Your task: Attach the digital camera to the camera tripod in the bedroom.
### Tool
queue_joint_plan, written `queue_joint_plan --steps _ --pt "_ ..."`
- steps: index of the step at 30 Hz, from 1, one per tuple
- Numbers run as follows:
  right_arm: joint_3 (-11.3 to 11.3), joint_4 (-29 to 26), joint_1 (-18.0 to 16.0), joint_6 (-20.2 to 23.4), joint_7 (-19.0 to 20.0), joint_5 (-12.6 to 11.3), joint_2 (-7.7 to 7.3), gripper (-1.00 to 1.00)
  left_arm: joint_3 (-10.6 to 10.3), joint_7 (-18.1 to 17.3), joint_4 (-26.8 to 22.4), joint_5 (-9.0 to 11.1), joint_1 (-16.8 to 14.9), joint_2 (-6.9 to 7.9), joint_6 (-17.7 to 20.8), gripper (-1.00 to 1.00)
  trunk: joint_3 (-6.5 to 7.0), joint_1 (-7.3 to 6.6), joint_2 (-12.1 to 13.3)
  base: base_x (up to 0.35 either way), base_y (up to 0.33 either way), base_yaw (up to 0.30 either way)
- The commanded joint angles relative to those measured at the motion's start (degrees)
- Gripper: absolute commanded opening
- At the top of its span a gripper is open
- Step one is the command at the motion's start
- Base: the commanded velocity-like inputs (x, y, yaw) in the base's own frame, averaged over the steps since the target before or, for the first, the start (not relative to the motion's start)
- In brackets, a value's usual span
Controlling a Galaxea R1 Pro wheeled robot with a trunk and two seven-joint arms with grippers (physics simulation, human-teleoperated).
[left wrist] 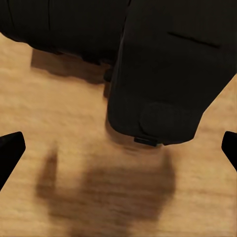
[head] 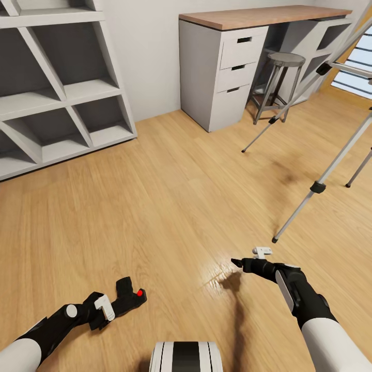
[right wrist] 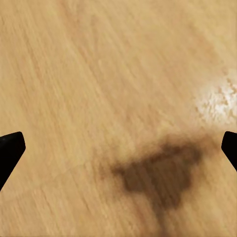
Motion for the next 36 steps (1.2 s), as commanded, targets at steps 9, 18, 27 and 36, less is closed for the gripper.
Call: queue_joint_plan --steps 9,18,27,36 --pt "-0.2 -0.1 0.0 0.4 0.3 0.0 0.02 1.0 0.1 0.1 0.0 -0.6 0.0 -0.28 0.0 1.0 -0.04 -0.01 0.0 0.0 0.0 0.0" --pt "-0.2 -0.1 0.0 0.5 0.3 0.0 0.02 1.0 0.3 0.4 -0.1 -0.5 0.0 -1.24 0.2 1.0 -0.04 -0.01 0.0 0.0 0.0 0.0" --pt "-0.2 -0.1 0.0 0.5 0.3 0.0 0.02 1.0 0.3 0.4 -0.2 -0.5 0.0 -1.7 0.2 1.0 -0.04 -0.01 0.0 0.0 0.0 0.0" --pt "-0.2 -0.1 0.0 0.6 0.3 0.0 0.02 1.0 0.3 0.4 -0.2 -0.5 0.0 -1.69 0.2 1.0 -0.04 -0.01 0.0 0.0 0.0 0.0"
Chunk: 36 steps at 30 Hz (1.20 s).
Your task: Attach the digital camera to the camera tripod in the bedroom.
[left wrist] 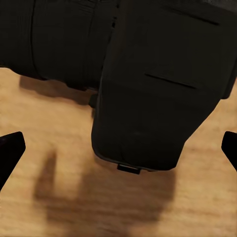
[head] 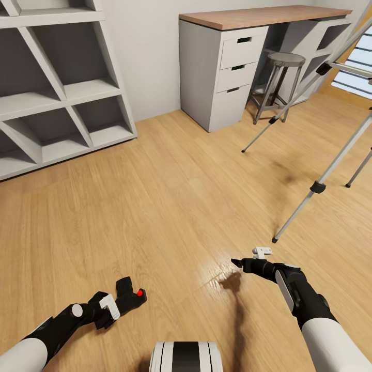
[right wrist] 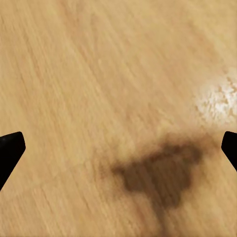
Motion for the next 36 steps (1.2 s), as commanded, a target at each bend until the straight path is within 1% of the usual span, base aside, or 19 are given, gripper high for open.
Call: queue_joint_plan --steps 1,11,14,18,19,24,27,36 --pt "-0.2 -0.1 0.0 0.4 0.3 0.0 0.02 1.0 0.0 -0.1 0.0 -0.6 0.0 0.01 -0.4 1.0 -0.04 -0.01 0.0 0.0 0.0 0.0" --pt "-0.2 -0.1 0.0 0.4 0.3 0.0 0.02 1.0 0.0 0.0 0.1 -0.6 0.0 -0.03 -0.3 1.0 -0.04 -0.01 0.0 0.0 0.0 0.0" --pt "-0.2 -0.1 0.0 0.4 0.3 0.0 0.02 1.0 0.0 0.1 0.1 -0.6 -0.2 -0.54 -0.3 1.0 -0.04 -0.01 0.0 0.0 0.0 0.0" --pt "-0.2 -0.1 0.0 0.4 0.3 0.0 0.02 1.0 0.0 1.5 0.3 -0.7 -0.3 -1.28 -0.3 1.0 -0.04 -0.01 0.0 0.0 0.0 0.0" --pt "-0.2 -0.1 0.0 0.4 0.3 0.0 0.02 1.0 0.0 2.7 0.4 -0.7 -0.3 -1.6 -0.3 1.0 -0.04 -0.01 0.0 0.0 0.0 0.0" --pt "-0.2 -0.1 0.0 0.5 0.3 -0.1 0.02 1.0 -0.1 4.9 0.8 -0.7 -0.4 -2.04 -0.3 1.0 -0.04 -0.01 0.0 0.0 0.0 0.0" --pt "-0.2 -0.1 0.0 0.5 0.3 -0.1 0.02 1.0 -0.1 5.5 1.1 -0.8 -0.4 -1.99 -0.3 1.0 -0.04 -0.01 0.0 0.0 0.0 0.0" --pt "-0.2 -0.1 0.0 0.4 0.3 -0.1 0.02 1.0 0.0 5.7 1.2 -0.8 -0.5 -2.2 -0.4 1.0 -0.04 -0.01 0.0 0.0 0.0 0.0"
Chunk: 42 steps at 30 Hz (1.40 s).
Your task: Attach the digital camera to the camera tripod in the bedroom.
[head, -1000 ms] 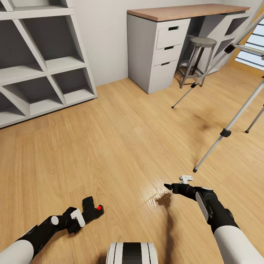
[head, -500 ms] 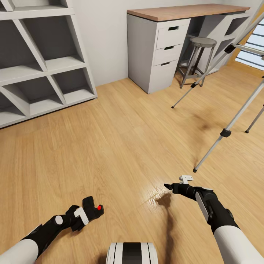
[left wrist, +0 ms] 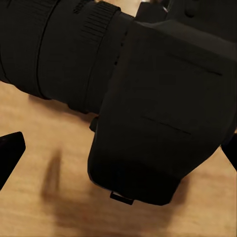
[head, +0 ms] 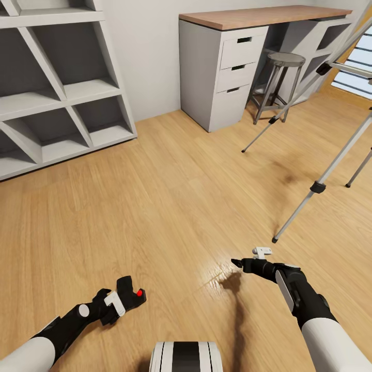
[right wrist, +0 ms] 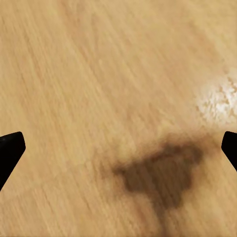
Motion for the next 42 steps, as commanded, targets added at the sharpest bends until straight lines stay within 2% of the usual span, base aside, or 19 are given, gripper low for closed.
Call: queue_joint_plan --steps 1,18,19,24,38,42 --pt "-0.2 -0.1 0.0 0.4 0.3 0.0 0.02 1.0 0.0 -0.1 0.0 -0.6 0.0 -0.09 -0.3 1.0 -0.04 -0.01 0.0 0.0 0.0 0.0" --pt "-0.2 -0.1 0.0 0.4 0.3 -0.1 0.02 1.0 0.0 0.2 -0.5 -0.8 0.0 -0.35 -0.6 1.0 -0.04 -0.01 0.0 0.0 0.0 0.0" --pt "-0.2 -0.1 0.0 0.4 0.3 -0.1 0.02 1.0 0.0 0.2 -0.5 -0.8 0.0 -0.44 -0.6 -1.0 -0.04 -0.01 0.0 0.0 0.0 0.0" --pt "-0.2 -0.1 0.0 0.5 0.2 -0.1 0.02 1.0 0.0 0.4 -0.1 -1.0 0.0 -1.32 -0.4 -1.0 -0.04 -0.01 0.0 0.0 0.0 0.0" --pt "-0.2 -0.1 0.0 0.5 0.3 -0.1 0.02 1.0 0.0 0.4 -1.0 -1.1 0.0 -1.5 -0.8 -1.0 -0.04 -0.01 0.0 0.0 0.0 0.0" --pt "-0.2 -0.1 0.0 0.5 0.3 -0.1 0.02 1.0 0.0 0.3 -3.7 -1.2 0.0 -1.69 -0.9 -1.0 -0.04 -0.01 0.0 0.0 0.0 0.0"
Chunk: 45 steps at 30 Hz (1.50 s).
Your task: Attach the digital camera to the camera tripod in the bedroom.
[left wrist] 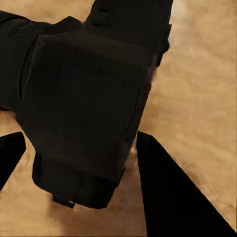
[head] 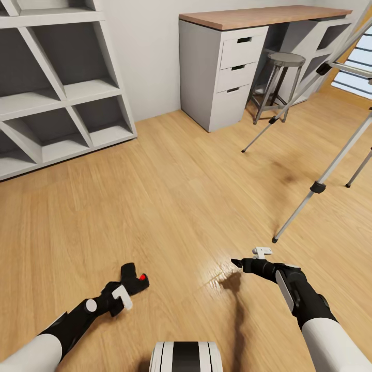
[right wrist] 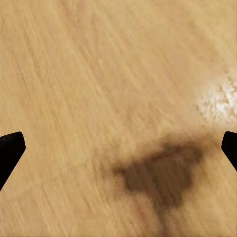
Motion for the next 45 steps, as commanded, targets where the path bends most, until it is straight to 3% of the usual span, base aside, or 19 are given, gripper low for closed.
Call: queue_joint_plan --steps 1,7,8,10,18,23,30,34,38,39,41,43,45 --pt "-0.2 -0.1 0.0 0.4 0.3 0.0 0.02 1.0 -0.1 -0.1 -2.2 -0.7 0.0 -0.06 -0.1 -1.0 -0.04 -0.01 0.0 0.0 0.0 0.0" --pt "-0.2 -0.1 0.0 0.4 0.2 -0.1 0.02 1.0 0.0 -0.6 -18.7 -0.7 0.0 -0.38 3.5 -1.0 -0.04 -0.01 0.0 0.0 0.0 0.0" --pt "-0.2 -0.1 0.0 0.4 0.2 -0.1 0.02 1.0 -0.1 -0.7 -25.3 -0.6 0.0 -0.51 6.9 -1.0 -0.04 -0.01 0.0 0.0 0.0 0.0" --pt "-0.2 -0.1 0.0 0.4 0.2 -0.1 0.02 1.0 -0.1 -0.8 -31.4 -0.5 0.0 -0.66 10.9 -1.0 -0.04 -0.01 0.0 0.0 0.0 0.0" --pt "-0.2 -0.1 0.0 0.3 0.2 -0.2 0.02 1.0 -0.8 -1.3 -44.1 -0.3 0.0 -2.09 19.9 -1.0 -0.04 -0.01 0.0 0.0 0.0 0.0" --pt "-0.2 -0.1 0.0 0.3 0.3 -0.2 0.04 1.0 -0.9 -1.5 -46.9 -0.3 0.0 -4.02 21.7 -1.0 -0.04 -0.01 0.0 0.0 0.0 0.0" --pt "-0.1 -0.1 0.0 0.3 0.3 -0.2 0.07 1.0 -1.0 -1.3 -47.7 0.4 0.0 -8.44 22.4 -1.0 -0.04 -0.01 0.0 0.0 0.0 0.0" --pt "-0.1 -0.1 0.0 0.3 0.3 -0.2 0.1 1.0 -0.7 -1.3 -47.6 2.1 0.0 -10.74 22.3 -1.0 -0.04 -0.01 0.0 0.0 0.0 0.0" --pt "-0.1 -0.1 0.0 0.4 0.3 -0.2 0.14 1.0 -0.6 -1.4 -47.5 5.4 0.0 -12.12 22.1 -1.0 -0.04 -0.01 0.0 0.0 0.0 0.0" --pt "-0.1 -0.1 0.0 0.4 0.3 -0.1 0.21 1.0 -0.5 -1.4 -47.5 7.6 0.0 -12.52 22.0 -1.0 -0.04 -0.01 0.0 0.0 0.0 0.0" --pt "0.0 -0.2 0.0 0.4 0.1 0.2 0.53 1.0 -0.5 -1.4 -47.4 14.5 0.0 -13.38 21.8 -1.0 -0.04 -0.01 0.0 0.0 0.0 0.0" --pt "0.0 -0.2 0.0 0.2 -0.3 0.1 0.65 1.0 -0.6 -1.2 -47.4 17.6 0.0 -13.96 21.8 -1.0 -0.04 -0.01 0.0 0.0 0.0 0.0" --pt "0.1 0.0 0.0 -0.3 -1.0 -0.4 0.93 1.0 -0.7 -1.1 -47.1 24.2 0.0 -16.18 21.5 -1.0 -0.04 -0.01 0.0 0.0 0.0 0.0"
